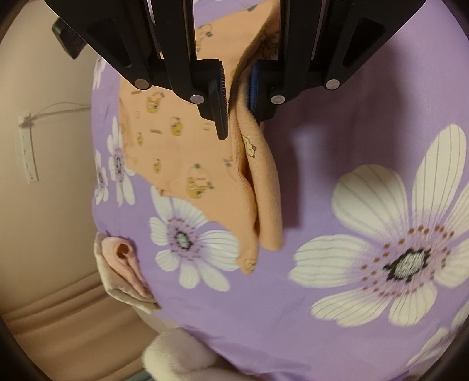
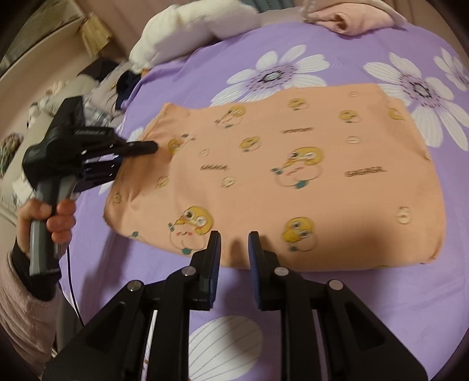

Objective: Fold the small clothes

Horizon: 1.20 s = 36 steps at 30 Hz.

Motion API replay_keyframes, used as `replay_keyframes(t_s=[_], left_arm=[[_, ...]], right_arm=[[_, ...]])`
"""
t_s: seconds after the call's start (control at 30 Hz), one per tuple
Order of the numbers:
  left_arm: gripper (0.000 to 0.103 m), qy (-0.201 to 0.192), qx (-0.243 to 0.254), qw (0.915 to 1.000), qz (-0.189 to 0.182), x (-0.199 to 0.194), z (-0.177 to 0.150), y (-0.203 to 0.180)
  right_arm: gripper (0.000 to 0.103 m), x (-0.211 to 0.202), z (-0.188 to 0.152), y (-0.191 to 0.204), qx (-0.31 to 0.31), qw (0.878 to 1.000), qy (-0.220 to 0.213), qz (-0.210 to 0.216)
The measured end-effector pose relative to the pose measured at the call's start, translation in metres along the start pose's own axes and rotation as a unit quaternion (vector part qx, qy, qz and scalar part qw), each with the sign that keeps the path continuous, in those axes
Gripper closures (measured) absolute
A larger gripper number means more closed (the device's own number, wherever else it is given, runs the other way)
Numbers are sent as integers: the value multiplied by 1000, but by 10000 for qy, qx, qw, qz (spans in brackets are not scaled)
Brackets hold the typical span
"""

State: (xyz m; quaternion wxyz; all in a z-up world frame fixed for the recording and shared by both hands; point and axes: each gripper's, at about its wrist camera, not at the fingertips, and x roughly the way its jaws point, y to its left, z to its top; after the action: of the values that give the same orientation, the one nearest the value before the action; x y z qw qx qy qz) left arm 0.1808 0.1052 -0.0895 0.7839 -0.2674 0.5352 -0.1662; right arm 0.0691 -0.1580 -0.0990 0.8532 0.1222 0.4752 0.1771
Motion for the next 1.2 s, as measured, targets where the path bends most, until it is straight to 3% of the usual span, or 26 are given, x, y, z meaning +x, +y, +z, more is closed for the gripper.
replay_keyframes(t_s=[0.27, 0.57, 0.67, 0.8, 0.97, 1.2], left_arm=[[97, -83, 715, 9973, 111, 0, -5, -57], [98, 227, 1497, 9885, -26, 30, -29, -127], [98, 365, 1840, 9821, 144, 50, -41, -148], [98, 767, 1736, 9818, 35, 74, -49, -143], [98, 596, 1420, 9873, -385, 49, -43, -125], [98, 275, 1307, 9910, -24, 9, -42, -88]], right_arm=[[82, -13, 12, -26, 481, 9981, -306, 229], [81, -25, 21, -73, 1267, 9886, -575, 584], [78, -28, 20, -90, 1494, 9850, -632, 579], [71, -32, 15, -107, 1812, 9788, -668, 683], [53, -37, 14, -110, 1809, 9766, -685, 935], [47, -8, 43, -90, 1638, 9738, -382, 1531]])
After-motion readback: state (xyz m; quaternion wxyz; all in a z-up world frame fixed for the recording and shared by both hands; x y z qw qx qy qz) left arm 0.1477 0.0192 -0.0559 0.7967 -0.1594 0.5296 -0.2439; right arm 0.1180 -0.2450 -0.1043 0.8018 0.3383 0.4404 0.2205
